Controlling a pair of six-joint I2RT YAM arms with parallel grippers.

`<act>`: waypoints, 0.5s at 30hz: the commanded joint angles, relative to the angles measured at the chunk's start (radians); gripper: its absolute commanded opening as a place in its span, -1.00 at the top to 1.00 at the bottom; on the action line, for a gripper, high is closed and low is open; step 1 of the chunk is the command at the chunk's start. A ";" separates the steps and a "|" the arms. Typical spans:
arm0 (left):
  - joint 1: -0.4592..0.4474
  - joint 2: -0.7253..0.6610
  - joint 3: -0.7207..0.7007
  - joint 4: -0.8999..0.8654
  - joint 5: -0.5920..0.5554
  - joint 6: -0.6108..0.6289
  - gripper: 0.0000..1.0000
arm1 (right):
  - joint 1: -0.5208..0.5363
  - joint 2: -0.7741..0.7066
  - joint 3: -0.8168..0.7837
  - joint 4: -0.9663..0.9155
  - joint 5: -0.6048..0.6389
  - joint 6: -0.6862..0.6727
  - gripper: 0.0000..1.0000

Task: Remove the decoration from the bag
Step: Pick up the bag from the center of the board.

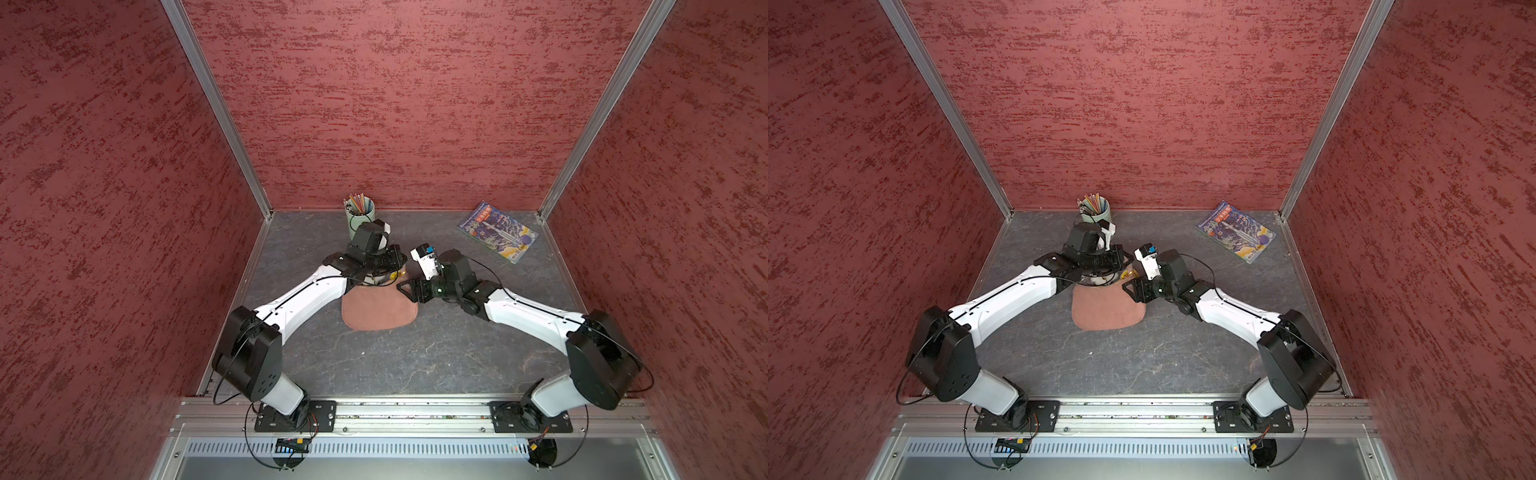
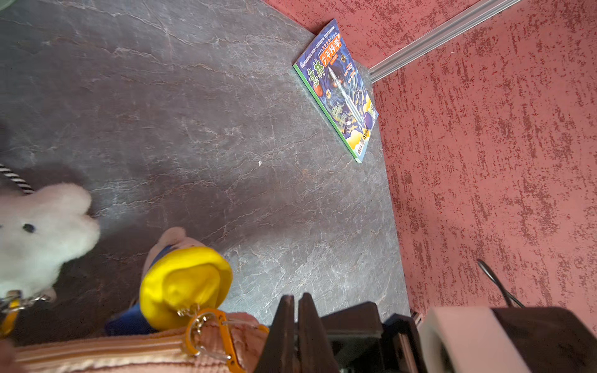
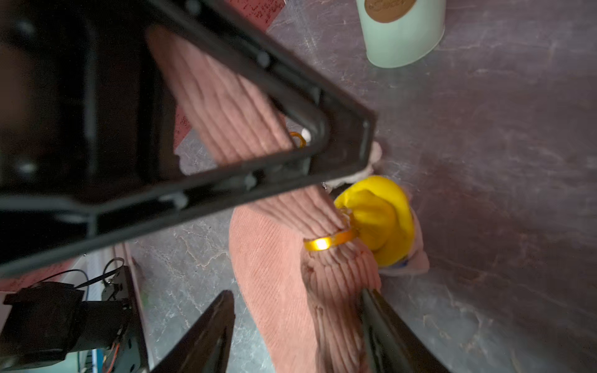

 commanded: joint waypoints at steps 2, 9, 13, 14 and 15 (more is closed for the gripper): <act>-0.005 -0.043 0.030 -0.020 0.018 0.004 0.85 | 0.007 0.052 0.006 0.158 0.047 -0.040 0.02; 0.035 -0.094 0.044 -0.091 0.029 0.049 0.84 | 0.007 0.041 -0.028 0.220 0.083 -0.113 0.46; 0.057 -0.109 0.053 -0.116 0.082 0.054 0.81 | 0.008 0.045 0.005 0.169 0.042 -0.154 0.71; 0.061 -0.109 0.060 -0.130 0.095 0.062 0.80 | 0.008 0.040 0.009 0.159 0.028 -0.167 0.76; 0.065 -0.110 0.069 -0.149 0.105 0.069 0.78 | 0.007 0.037 0.015 0.147 0.014 -0.179 0.79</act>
